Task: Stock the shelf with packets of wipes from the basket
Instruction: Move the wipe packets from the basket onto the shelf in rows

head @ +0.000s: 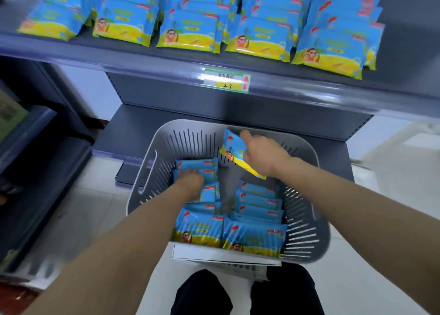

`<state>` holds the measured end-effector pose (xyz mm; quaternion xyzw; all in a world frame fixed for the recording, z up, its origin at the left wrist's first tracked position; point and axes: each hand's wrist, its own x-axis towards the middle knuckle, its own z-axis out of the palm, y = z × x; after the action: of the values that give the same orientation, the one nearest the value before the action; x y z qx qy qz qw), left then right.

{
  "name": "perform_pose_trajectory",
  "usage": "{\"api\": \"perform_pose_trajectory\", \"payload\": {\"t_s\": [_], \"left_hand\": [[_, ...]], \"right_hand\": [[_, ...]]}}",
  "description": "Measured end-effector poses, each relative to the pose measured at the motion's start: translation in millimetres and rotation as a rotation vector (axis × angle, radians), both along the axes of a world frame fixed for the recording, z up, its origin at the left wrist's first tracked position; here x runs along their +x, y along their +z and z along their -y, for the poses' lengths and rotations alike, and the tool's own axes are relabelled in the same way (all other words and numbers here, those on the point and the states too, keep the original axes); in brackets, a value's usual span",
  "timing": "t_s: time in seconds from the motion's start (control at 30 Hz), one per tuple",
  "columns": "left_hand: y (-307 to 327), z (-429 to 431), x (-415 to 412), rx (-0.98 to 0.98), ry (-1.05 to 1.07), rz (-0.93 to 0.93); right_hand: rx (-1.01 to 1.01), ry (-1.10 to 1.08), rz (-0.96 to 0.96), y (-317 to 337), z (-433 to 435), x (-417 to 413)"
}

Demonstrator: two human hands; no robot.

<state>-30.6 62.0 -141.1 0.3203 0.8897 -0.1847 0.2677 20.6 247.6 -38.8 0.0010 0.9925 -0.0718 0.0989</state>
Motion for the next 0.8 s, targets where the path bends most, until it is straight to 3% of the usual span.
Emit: {"api": "perform_pose_trajectory", "payload": {"t_s": [0.17, 0.37, 0.57, 0.8], "left_hand": [[31, 4, -1, 0.101, 0.016, 0.049], [135, -11, -14, 0.236, -0.019, -0.014], [240, -26, -21, 0.443, -0.082, -0.179], [307, -30, -36, 0.551, 0.001, -0.379]], "right_hand": [[-0.081, 0.021, -0.017, 29, 0, 3], [0.055, 0.159, -0.214, 114, -12, 0], [0.047, 0.086, -0.333, 191, -47, -37], [0.031, 0.119, -0.260, 193, -71, -84]]}}
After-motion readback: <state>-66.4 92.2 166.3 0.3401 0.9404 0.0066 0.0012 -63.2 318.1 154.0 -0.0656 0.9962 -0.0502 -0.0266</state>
